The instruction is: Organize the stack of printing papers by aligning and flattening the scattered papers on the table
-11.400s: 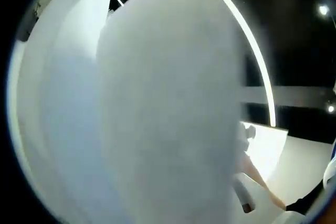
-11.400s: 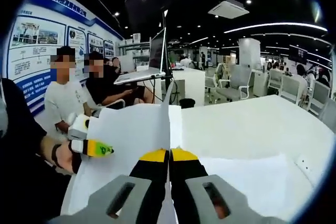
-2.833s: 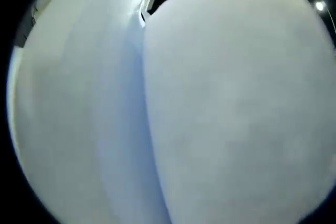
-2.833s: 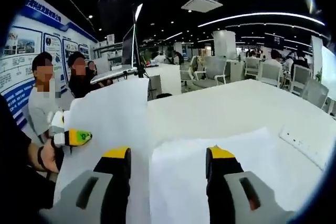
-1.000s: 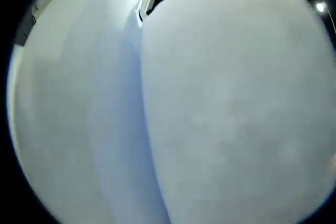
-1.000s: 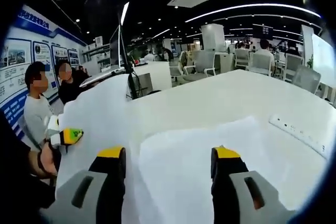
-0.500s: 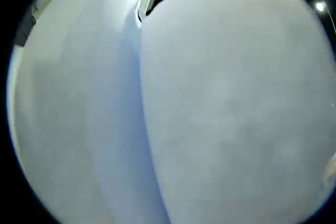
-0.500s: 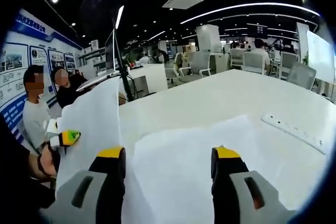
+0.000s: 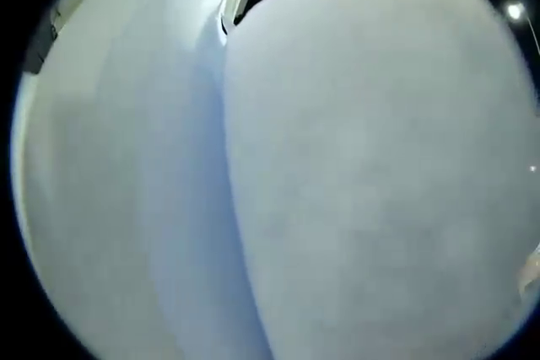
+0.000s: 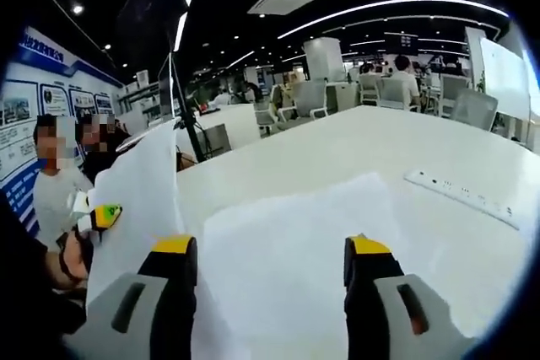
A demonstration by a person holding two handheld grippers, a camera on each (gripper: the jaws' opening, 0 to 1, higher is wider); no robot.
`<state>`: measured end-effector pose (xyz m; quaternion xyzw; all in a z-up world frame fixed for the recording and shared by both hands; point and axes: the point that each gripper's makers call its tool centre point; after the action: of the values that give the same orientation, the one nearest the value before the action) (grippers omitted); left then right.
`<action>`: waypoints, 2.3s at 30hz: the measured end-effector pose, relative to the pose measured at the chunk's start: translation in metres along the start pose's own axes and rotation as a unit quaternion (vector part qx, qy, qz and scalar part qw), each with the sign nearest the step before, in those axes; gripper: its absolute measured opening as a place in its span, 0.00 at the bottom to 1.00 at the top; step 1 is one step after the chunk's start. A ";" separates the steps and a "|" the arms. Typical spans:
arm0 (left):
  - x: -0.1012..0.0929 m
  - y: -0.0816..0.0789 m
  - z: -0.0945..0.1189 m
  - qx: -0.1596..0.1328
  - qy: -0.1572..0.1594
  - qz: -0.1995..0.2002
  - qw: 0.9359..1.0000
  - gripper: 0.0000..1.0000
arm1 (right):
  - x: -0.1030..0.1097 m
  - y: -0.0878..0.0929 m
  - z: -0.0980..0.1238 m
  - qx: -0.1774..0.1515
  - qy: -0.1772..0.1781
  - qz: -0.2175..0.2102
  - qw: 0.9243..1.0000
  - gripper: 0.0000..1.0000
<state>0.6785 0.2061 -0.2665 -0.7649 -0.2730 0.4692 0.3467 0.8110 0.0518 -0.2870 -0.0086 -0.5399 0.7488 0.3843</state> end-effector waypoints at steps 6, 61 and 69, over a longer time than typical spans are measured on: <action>0.000 0.000 0.000 0.000 0.000 0.000 1.000 0.07 | -0.014 0.001 0.004 -0.004 0.006 -0.013 1.000 0.72; -0.002 0.001 0.000 0.002 -0.001 -0.005 1.000 0.07 | -0.124 0.001 0.027 -0.037 0.149 0.002 0.988 0.90; -0.004 0.001 -0.001 0.003 -0.002 -0.006 1.000 0.07 | -0.129 -0.006 0.029 -0.057 0.143 -0.002 0.988 0.90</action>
<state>0.6778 0.2025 -0.2654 -0.7614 -0.2769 0.4691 0.3514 0.8926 -0.0459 -0.3222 -0.1365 -0.5211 0.7068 0.4585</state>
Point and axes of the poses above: the point that each gripper's makers call its tool centre point, and the gripper's own axes: z roughly backward along the fingers, x roughly to its left, y roughly out of its underside, and after that the axes turned 14 degrees about -z, right-handed
